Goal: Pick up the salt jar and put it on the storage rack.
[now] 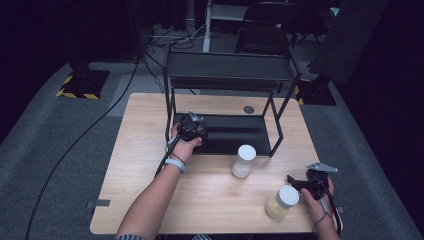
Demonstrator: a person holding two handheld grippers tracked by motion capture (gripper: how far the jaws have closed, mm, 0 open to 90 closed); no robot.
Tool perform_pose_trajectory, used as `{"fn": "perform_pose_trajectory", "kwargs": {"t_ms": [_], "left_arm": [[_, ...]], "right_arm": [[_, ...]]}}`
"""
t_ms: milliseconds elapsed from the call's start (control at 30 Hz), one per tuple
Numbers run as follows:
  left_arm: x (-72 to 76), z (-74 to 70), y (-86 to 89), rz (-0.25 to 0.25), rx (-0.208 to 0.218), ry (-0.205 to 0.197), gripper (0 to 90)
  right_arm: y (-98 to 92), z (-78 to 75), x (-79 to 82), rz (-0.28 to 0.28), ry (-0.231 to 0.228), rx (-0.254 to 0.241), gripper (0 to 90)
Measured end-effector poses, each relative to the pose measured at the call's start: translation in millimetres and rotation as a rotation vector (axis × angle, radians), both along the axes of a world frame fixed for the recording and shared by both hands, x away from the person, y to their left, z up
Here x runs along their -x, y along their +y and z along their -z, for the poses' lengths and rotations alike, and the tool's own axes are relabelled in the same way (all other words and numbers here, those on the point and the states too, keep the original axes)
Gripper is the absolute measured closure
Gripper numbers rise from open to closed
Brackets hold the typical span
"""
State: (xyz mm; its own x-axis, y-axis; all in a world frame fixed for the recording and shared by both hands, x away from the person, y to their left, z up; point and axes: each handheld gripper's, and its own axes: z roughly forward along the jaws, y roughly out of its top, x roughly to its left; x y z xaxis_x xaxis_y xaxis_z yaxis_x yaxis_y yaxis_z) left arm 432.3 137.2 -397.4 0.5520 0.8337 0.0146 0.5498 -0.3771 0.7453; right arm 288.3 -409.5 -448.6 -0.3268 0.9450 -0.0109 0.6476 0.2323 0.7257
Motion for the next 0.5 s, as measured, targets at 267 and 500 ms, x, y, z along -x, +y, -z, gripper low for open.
{"fn": "perform_pose_trajectory", "kwargs": {"t_ms": [267, 500], "left_arm": [[-1.5, 6.7, 1.4, -0.013, 0.020, 0.007, 30.2], [0.8, 6.3, 0.7, -0.031, 0.020, -0.002, 21.0]], "right_arm": [[0.0, 0.0, 0.0, 0.000, 0.000, 0.000, 2.6], [0.0, 0.1, 0.0, 0.000, 0.000, 0.000, 2.6]]}}
